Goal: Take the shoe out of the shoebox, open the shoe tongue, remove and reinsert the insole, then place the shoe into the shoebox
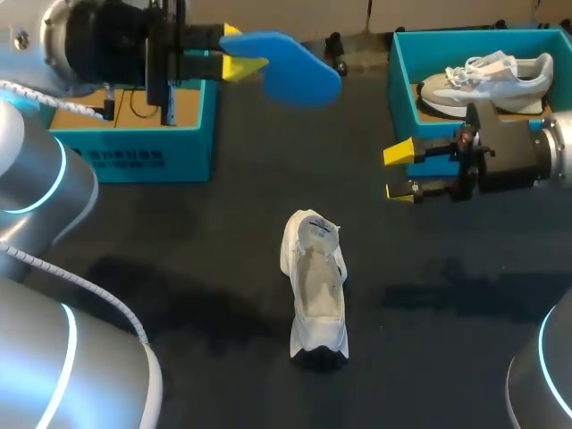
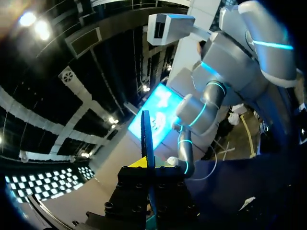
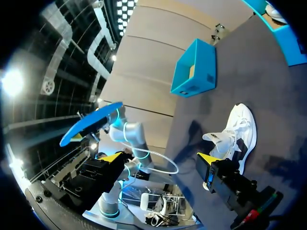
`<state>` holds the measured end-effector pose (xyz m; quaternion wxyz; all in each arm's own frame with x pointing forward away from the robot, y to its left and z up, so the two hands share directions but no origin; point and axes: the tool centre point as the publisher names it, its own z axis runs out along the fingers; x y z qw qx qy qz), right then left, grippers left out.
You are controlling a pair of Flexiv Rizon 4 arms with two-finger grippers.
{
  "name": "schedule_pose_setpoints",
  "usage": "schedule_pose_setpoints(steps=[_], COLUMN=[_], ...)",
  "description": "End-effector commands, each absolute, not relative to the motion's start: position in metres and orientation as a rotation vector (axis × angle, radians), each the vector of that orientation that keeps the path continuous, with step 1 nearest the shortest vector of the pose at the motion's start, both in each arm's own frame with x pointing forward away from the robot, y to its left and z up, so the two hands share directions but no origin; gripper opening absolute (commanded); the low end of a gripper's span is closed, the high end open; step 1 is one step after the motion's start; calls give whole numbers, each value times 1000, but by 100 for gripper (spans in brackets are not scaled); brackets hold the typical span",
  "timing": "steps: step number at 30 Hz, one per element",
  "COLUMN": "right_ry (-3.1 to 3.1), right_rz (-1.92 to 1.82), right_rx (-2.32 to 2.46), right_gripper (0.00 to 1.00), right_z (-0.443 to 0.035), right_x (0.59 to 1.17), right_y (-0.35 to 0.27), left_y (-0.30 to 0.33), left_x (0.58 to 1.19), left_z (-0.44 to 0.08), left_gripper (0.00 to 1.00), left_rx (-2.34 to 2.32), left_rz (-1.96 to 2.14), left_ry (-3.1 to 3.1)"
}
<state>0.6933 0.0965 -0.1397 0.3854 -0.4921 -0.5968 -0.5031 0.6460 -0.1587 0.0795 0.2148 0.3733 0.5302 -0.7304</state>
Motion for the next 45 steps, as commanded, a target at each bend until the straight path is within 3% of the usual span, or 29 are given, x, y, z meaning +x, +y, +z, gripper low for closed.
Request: schedule_pose_setpoints(steps=[1,17,30,45], right_ry=[-1519,-1519,-1519,-1519], right_rz=[-1283,-1283,-1283,-1283], right_rx=[-1255,-1255,-1255,-1255], right_gripper=[100,100,100,100], right_z=[-140,-140,-140,-140], right_x=[693,693,693,693], right_y=[97,97,97,97], left_y=[-156,-150,-150,-162], left_x=[660,664,664,668], left_z=[64,3,3,-84], left_gripper=[0,0,0,0], left_rx=[1198,1399,1399,1470], left_rz=[-1723,-1243,-1243,-926], left_ry=[1292,961,961,812])
